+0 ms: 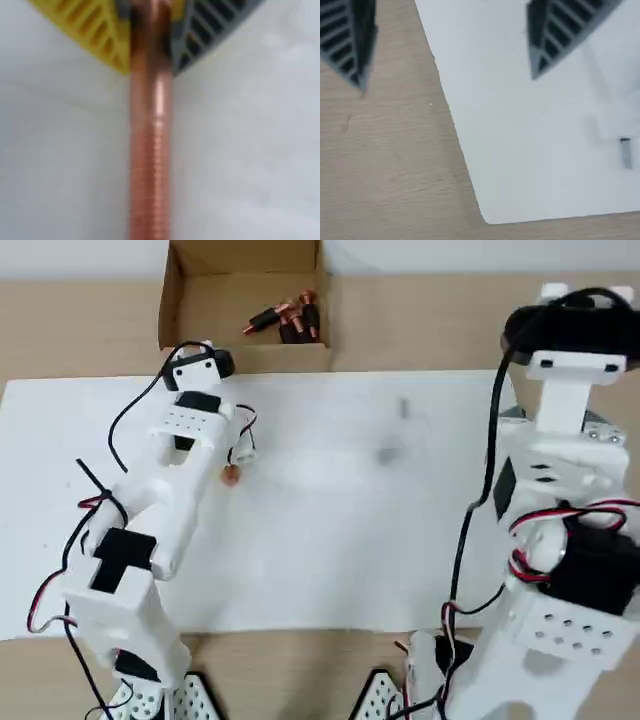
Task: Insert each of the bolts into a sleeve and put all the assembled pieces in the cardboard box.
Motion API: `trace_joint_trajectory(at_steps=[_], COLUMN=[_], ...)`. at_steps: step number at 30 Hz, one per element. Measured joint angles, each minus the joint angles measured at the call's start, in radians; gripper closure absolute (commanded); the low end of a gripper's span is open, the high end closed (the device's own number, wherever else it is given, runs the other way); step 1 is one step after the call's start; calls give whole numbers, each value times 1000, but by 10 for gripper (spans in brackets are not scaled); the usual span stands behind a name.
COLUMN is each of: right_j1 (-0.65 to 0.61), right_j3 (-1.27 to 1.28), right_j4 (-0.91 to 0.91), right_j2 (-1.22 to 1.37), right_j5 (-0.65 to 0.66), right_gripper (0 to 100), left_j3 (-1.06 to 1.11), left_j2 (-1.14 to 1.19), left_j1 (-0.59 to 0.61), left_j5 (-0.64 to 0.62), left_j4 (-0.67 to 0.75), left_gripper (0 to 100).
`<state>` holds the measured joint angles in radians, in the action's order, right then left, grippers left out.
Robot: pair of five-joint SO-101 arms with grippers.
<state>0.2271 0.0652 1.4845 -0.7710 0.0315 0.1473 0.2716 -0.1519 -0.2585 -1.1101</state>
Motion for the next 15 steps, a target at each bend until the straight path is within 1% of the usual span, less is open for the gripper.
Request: trace_joint_trajectory(at_steps=[2,7,12,15], right_j1=[0,0,0,0], right_j3=[37,104,144,160], right_j4=[-18,-48,-57,-57], right_j2=[-31,-106,-164,-183], right_j5=[0,0,0,0], right_gripper=[749,749,749,749], left_j3=[-57,-267,-474,-554], left_j2=[-17,-107,-153,-161], left_j1=[-6,-35,-49,-49], left_j5=[55,261,385,477], left_j4=[-84,-290,-505,-605], left_gripper=[993,993,994,994])
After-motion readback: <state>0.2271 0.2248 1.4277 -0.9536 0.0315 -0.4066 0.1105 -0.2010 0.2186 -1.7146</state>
